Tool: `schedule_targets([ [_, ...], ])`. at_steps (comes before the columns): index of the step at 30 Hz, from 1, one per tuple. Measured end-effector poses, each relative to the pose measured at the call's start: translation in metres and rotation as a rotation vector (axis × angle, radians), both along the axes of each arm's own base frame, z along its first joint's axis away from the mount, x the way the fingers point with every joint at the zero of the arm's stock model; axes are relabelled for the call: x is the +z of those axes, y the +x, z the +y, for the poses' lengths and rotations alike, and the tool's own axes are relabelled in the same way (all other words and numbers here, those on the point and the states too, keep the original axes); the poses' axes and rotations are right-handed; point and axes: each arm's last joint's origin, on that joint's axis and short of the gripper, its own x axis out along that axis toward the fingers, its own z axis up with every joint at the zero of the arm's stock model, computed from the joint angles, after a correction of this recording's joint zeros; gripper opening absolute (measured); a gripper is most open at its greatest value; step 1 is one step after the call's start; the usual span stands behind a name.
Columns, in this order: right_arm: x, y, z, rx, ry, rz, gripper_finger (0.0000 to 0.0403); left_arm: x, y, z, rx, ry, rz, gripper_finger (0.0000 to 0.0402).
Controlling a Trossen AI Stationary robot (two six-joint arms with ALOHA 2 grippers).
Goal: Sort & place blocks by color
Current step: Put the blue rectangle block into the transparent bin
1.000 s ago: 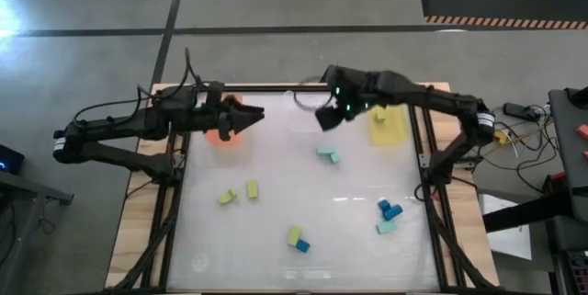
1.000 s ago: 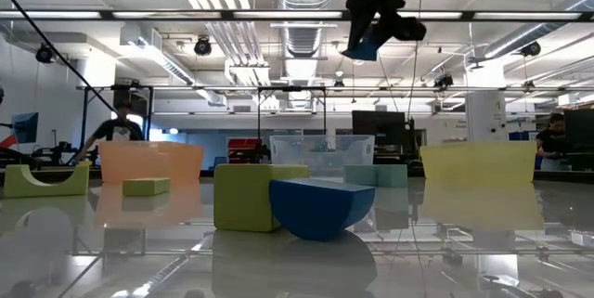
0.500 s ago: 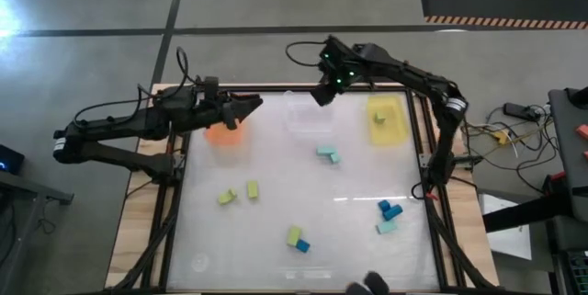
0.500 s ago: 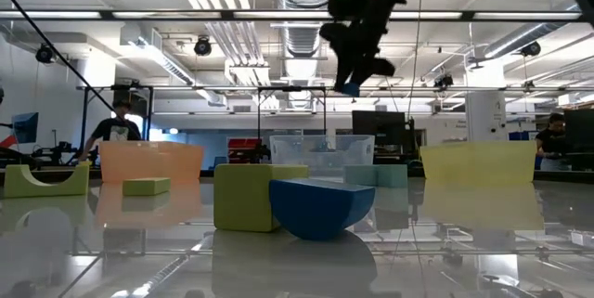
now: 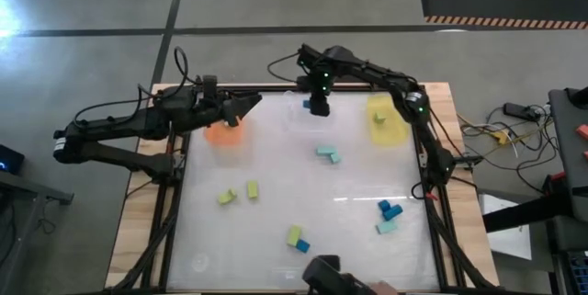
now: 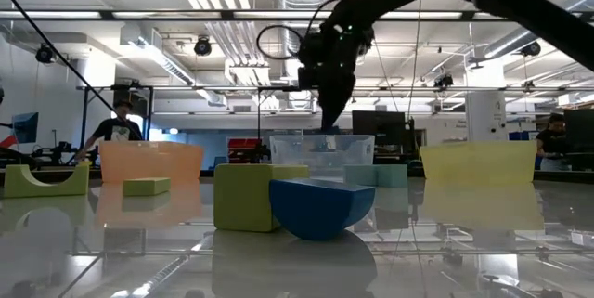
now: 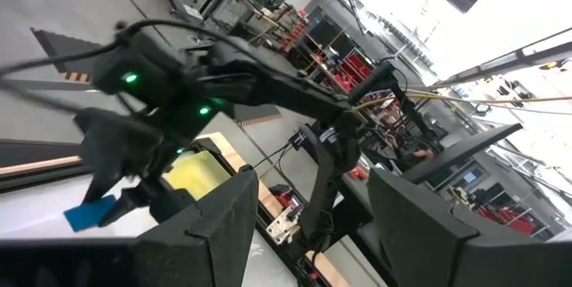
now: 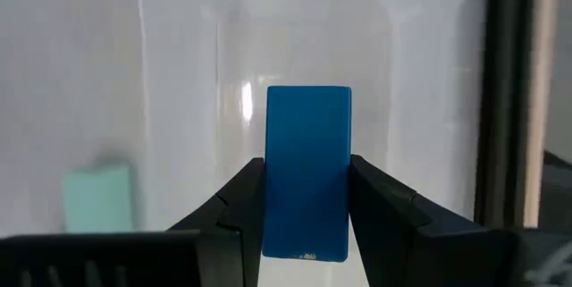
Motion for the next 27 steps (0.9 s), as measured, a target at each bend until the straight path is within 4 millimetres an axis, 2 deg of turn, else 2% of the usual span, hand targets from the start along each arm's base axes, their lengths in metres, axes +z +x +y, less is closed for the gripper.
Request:
schedule_targets([
  [5, -0.018, 0.007, -0.005, 0.088, -0.021, 0.024, 0.0118, 0.000, 0.000, 0.000, 0.005, 0.000, 0.000, 0.0197],
  [16, -0.049, 0.013, -0.010, -0.020, 0.022, 0.102, 0.0119, 0.000, 0.000, 0.001, 0.032, 0.000, 0.003, 0.0197],
  [23, -0.054, 0.014, -0.011, -0.048, 0.032, 0.108, 0.0127, 0.000, 0.000, 0.001, 0.034, 0.000, 0.004, 0.0197],
  [27, -0.051, 0.014, -0.010, -0.057, 0.031, 0.103, 0.0146, 0.000, 0.000, 0.001, 0.034, 0.000, 0.004, 0.0197],
])
